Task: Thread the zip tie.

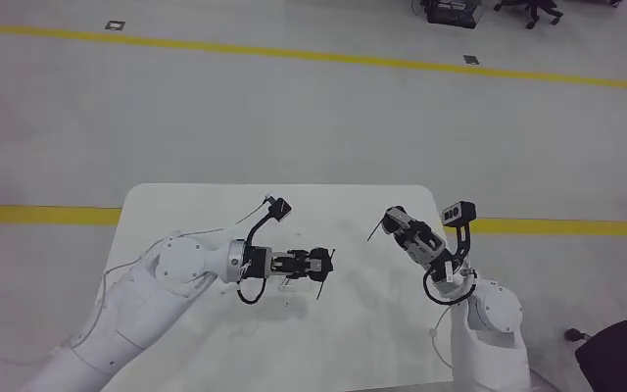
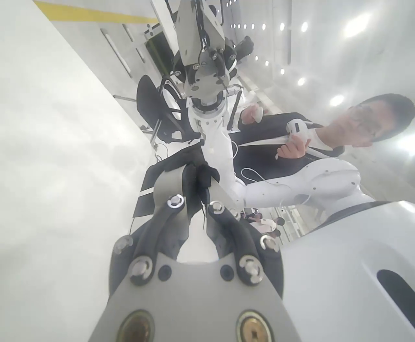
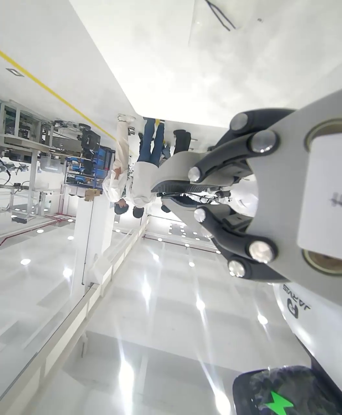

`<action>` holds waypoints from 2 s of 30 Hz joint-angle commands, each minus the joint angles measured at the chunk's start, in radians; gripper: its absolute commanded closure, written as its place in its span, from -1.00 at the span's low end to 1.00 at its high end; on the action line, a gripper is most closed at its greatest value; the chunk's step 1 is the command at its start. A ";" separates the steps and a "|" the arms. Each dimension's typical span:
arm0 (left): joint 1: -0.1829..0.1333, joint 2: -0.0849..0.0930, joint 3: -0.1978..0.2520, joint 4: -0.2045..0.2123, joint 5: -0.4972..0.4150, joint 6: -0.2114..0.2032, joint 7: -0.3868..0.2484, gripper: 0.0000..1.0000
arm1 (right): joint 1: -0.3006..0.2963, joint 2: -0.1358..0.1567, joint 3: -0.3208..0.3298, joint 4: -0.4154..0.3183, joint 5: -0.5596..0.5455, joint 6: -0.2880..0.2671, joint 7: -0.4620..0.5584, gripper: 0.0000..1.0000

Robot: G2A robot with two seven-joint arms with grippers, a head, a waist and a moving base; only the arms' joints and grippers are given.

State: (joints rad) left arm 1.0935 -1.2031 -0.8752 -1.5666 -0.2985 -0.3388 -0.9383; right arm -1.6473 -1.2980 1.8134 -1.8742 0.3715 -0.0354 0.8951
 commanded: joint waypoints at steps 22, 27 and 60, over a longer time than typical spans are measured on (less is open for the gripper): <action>0.031 -0.067 -0.033 -0.036 -0.066 0.000 -0.002 1.00 | 0.020 0.007 -0.081 0.014 0.175 0.324 -0.115 1.00; 0.031 -0.066 -0.018 -0.048 -0.030 -0.001 0.020 1.00 | 0.016 0.011 -0.114 0.030 0.227 0.375 -0.116 1.00; 0.039 -0.048 -0.014 -0.096 0.013 0.010 0.020 1.00 | 0.033 0.102 -0.229 0.139 0.461 0.375 -0.018 1.00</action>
State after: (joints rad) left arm 1.1332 -1.2508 -0.8892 -1.6630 -0.2856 -0.3286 -0.9181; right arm -1.6141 -1.1959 1.5840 -1.7346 0.8337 0.3400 0.8769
